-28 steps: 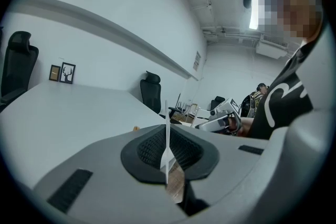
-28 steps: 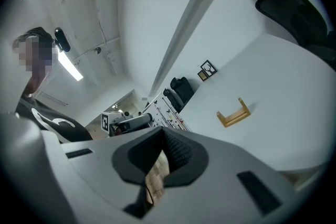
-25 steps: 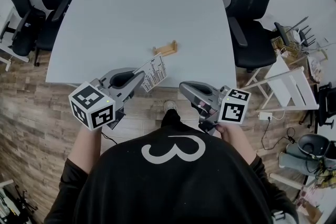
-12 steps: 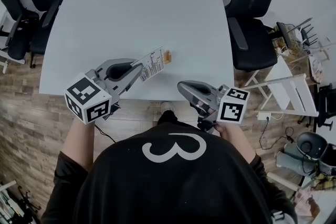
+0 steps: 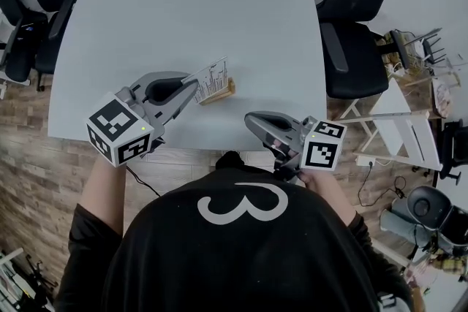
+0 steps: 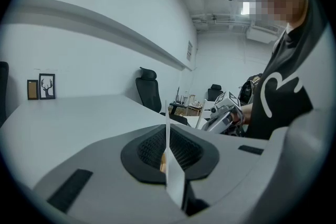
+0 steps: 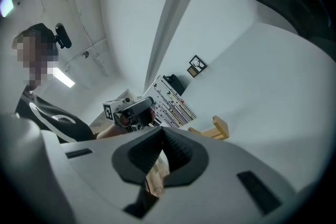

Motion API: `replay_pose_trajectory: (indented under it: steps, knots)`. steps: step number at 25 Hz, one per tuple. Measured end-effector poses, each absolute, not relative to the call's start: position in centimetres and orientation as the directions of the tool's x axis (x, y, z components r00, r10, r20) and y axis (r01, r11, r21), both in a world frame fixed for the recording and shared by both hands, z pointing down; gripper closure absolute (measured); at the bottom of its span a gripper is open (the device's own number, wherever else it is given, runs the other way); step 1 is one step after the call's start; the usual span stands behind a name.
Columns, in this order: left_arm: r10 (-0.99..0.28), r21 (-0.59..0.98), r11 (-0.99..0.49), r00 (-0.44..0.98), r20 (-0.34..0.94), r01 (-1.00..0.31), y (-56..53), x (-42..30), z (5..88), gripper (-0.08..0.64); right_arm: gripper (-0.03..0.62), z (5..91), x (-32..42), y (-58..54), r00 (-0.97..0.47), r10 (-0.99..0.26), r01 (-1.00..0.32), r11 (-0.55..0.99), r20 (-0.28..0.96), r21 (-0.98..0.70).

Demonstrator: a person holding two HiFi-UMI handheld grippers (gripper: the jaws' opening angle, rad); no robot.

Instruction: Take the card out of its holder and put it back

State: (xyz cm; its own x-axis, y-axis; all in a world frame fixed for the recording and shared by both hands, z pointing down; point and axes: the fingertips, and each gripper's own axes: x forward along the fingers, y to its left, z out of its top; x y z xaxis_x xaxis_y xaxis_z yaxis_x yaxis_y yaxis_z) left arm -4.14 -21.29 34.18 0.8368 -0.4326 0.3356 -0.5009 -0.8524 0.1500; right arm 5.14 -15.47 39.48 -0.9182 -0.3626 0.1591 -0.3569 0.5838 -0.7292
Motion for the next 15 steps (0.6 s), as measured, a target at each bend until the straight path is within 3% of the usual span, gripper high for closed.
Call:
replay_pose_trajectory:
  steps: [15]
  knots:
    - [-0.259,0.086,-0.948,0.898,0.355,-0.307,-22.5,-2.3,36.6,0.535,0.586,41.3,5.5,-17.6,-0.917,-0.34,-0.37,0.541,0.206,-0.755]
